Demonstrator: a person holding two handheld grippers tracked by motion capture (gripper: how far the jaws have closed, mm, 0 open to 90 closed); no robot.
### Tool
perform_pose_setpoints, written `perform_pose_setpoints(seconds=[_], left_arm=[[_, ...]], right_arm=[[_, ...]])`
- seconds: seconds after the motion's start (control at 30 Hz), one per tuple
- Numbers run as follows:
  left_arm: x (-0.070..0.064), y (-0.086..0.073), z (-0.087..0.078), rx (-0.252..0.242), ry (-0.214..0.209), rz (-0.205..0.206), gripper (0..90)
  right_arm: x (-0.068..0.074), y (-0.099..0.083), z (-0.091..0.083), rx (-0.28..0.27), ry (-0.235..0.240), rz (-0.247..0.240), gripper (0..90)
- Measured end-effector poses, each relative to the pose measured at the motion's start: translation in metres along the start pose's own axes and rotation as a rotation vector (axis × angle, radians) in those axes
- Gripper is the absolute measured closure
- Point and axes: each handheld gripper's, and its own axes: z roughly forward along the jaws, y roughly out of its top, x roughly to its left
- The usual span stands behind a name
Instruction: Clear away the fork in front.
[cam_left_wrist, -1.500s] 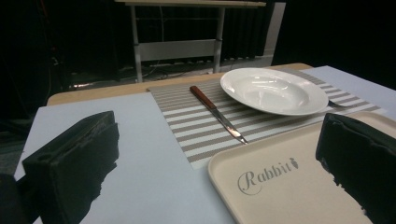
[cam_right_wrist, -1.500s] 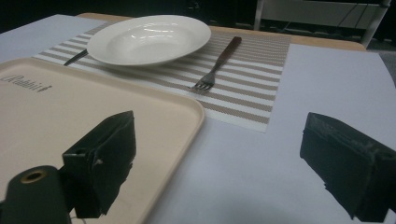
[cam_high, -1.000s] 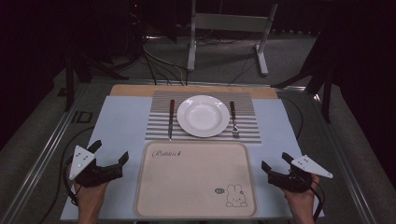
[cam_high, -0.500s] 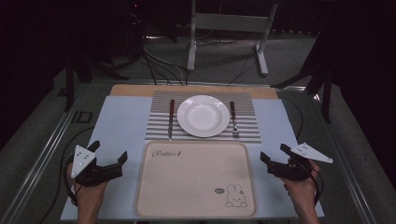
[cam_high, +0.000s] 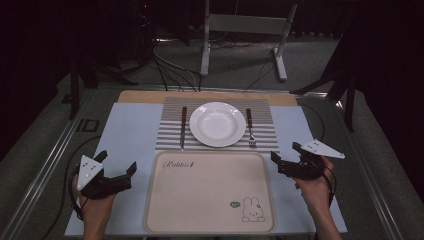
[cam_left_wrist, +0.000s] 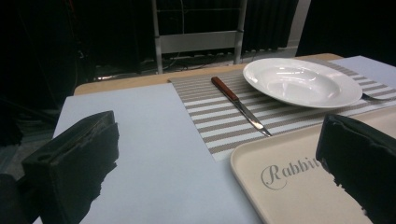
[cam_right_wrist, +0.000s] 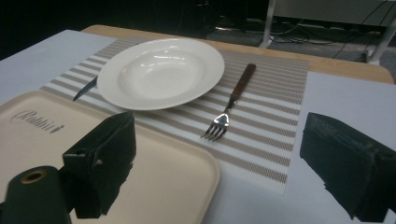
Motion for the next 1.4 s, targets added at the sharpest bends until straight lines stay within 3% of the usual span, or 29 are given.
perform_pose_setpoints(seconds=[0.27,1.0,1.4], left_arm=[[0.0,-0.001,0.001,0.003,0.007,0.0,0.0],[0.0,-0.001,0.002,0.003,0.034,-0.002,0.0],[-0.001,-0.001,0.003,0.009,0.046,0.011,0.0]], right_arm=[[0.005,0.015,0.014,0.018,-0.014,-0.01,11.0],[-0.004,0.049,0.044,0.073,-0.056,-0.032,10.8],[-0.015,0.061,0.064,0.097,-0.08,0.004,10.9]])
